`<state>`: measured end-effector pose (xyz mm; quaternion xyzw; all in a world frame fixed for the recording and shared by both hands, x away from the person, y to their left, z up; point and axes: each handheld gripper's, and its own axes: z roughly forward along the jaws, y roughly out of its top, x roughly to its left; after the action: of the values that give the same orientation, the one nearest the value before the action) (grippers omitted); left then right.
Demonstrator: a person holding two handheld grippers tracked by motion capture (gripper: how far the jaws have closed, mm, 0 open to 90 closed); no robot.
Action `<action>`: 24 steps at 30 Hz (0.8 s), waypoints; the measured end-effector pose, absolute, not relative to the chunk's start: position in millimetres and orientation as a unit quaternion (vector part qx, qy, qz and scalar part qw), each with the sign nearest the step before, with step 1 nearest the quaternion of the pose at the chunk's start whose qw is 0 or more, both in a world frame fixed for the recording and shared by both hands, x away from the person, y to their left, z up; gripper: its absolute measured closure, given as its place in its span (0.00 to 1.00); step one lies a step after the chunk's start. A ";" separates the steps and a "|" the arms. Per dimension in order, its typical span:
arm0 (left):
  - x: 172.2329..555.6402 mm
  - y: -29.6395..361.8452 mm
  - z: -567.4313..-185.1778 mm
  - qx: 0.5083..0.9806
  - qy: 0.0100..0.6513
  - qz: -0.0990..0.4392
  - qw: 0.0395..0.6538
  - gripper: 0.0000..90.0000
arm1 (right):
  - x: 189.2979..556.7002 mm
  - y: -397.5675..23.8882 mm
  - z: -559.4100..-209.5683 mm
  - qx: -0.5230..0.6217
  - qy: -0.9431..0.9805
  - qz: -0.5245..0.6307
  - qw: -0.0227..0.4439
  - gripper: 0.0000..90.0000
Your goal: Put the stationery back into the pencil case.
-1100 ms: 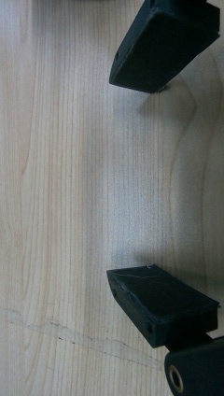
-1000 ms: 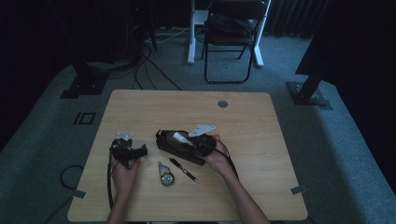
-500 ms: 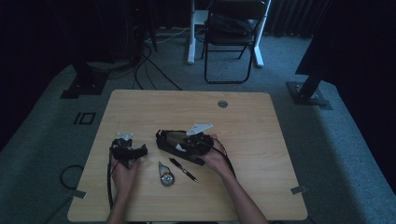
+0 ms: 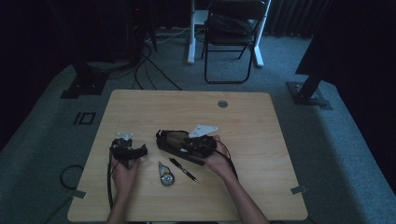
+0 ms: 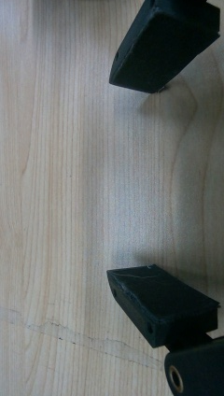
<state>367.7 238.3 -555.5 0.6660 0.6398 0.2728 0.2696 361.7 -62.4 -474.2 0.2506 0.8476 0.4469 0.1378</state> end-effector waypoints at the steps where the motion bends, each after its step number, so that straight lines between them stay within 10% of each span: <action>1: 367.7 238.3 -555.5 0.666 0.640 0.273 0.270 0.09 | 359.5 -62.1 -472.9 0.248 0.847 0.448 0.143 0.82; 24: 367.7 238.3 -555.5 0.666 0.640 0.273 0.270 0.09 | 319.1 -62.9 -462.0 0.227 0.842 0.464 0.154 0.78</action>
<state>367.7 238.3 -555.5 0.6661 0.6397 0.2728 0.2697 319.1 -62.9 -462.0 0.2270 0.8422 0.4641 0.1540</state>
